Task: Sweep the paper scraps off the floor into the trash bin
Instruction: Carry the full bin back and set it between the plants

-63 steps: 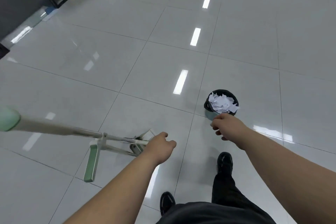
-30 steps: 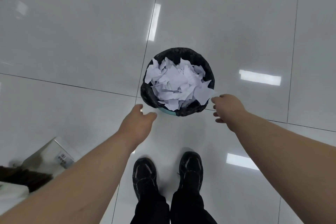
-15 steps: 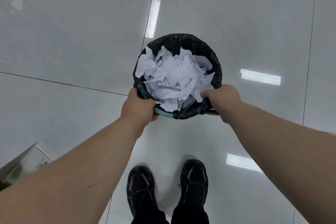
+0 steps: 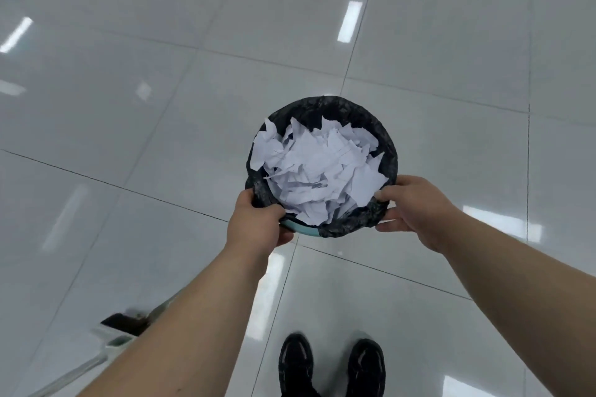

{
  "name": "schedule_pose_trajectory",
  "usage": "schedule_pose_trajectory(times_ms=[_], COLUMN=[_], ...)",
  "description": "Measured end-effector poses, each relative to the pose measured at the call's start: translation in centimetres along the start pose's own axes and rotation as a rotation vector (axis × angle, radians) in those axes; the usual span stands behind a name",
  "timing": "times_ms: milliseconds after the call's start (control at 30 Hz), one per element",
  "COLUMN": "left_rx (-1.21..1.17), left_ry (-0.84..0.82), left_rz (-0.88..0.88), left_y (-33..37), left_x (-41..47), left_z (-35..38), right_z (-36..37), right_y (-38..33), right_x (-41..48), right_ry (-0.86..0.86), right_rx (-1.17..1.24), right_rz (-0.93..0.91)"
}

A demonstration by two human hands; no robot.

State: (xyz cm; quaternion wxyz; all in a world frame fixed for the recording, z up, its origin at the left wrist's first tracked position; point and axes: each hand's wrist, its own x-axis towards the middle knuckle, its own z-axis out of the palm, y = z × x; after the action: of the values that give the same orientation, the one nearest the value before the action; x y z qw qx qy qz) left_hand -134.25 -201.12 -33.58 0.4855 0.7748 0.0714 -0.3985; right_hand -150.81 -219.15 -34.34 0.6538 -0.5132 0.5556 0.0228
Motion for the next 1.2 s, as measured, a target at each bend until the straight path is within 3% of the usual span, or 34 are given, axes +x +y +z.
schedule_pose_trajectory(times_ms=[233,533,800,1200], left_rx=[-0.081,-0.304,-0.364,-0.250], left_ry=[0.093,0.269,0.217,0.177], left_rz=[0.085,0.182,0.025,-0.121], left_y=[13.5,21.3,20.3,18.1], left_x=[-13.6,-19.2,-12.7,-5.5], left_z=[-10.7,-25.5,-28.8,-22.9], right_z=[4.6,15.2,22.0,17.8], right_y=[-15.3,-28.7,-29.3,-25.8], right_x=[-14.5,-23.4,-19.1,-12.6], right_ry=[0.033,-0.201,-0.171,-0.101], right_rx=[0.026,-0.187,-0.347,-0.353], right_rz=[-0.118,-0.307,-0.214,-0.021])
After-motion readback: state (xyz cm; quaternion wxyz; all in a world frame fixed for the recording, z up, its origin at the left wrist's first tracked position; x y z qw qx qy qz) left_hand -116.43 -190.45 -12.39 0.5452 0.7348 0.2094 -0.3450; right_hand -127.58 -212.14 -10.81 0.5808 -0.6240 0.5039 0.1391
